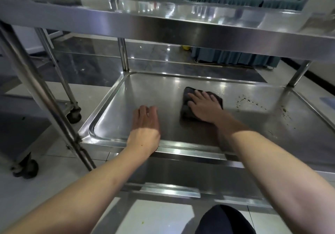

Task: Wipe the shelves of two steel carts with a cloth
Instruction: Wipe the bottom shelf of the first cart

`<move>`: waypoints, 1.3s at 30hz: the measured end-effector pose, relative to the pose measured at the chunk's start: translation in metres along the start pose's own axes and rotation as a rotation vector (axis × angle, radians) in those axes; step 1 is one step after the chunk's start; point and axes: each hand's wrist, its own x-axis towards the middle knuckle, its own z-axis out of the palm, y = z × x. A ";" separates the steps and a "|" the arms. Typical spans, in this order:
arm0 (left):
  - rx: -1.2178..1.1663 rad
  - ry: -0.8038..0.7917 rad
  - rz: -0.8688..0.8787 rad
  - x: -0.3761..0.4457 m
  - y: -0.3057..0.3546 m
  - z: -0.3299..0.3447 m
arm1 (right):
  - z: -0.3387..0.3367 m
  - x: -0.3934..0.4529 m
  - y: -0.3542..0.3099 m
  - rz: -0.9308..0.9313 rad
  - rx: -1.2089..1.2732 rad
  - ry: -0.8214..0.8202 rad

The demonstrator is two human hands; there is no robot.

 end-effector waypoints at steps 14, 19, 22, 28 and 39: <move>-0.107 0.044 -0.106 -0.003 0.003 0.000 | 0.015 -0.080 -0.067 -0.174 0.001 -0.059; -0.201 0.083 -0.134 -0.007 0.003 -0.008 | 0.008 -0.013 -0.055 -0.075 0.031 0.008; -0.179 0.061 -0.108 -0.007 0.000 -0.009 | 0.003 -0.005 -0.014 0.053 0.056 0.046; -0.219 0.081 -0.111 -0.006 0.005 -0.014 | 0.004 -0.045 0.038 0.228 0.054 0.022; -0.203 0.133 -0.101 -0.007 0.006 -0.012 | 0.017 -0.103 -0.059 0.128 -0.016 -0.019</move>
